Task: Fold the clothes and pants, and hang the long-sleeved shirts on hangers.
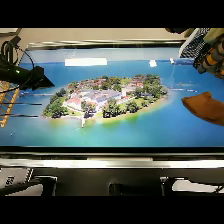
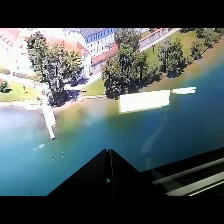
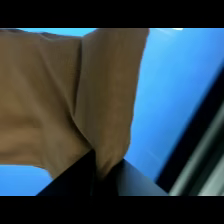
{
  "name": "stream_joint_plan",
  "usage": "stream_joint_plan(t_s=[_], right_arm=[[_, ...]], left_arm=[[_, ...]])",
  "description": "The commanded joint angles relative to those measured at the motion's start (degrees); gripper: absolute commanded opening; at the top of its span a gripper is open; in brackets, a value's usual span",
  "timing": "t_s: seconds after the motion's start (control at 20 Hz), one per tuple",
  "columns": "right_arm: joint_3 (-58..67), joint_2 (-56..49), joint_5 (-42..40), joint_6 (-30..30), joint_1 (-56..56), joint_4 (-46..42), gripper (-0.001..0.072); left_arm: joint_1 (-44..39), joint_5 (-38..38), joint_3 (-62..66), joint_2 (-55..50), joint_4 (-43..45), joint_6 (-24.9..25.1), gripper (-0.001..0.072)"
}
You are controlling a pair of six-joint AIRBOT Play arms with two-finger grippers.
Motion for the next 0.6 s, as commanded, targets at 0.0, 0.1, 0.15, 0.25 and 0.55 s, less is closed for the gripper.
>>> stream_joint_plan(t_s=[0.0,0.1,0.15,0.25,0.55], right_arm=[[-11.21,3.56,-0.24,1.01,-0.04,-6.80,0.0031],[-19.21,6.71,-2.73,3.13,-0.04,-7.48,0.0032],[-22.80,8.13,-3.39,4.13,-0.04,-8.35,0.0032],[-29.14,10.51,-4.28,5.64,-0.04,-9.70,0.0032],[-38.05,12.83,-4.76,5.57,-0.04,-11.58,0.0034]], left_arm=[[0.07,-0.04,0.02,-0.04,0.50,0.02,0.0016],[0.07,-0.04,0.02,-0.04,0.50,0.00,0.0015],[0.07,-0.04,0.02,-0.04,0.50,0.00,0.0016],[0.07,-0.02,0.02,-0.04,0.50,0.00,0.0015],[0.07,0.00,0.02,-0.04,0.50,0.00,0.0016]])
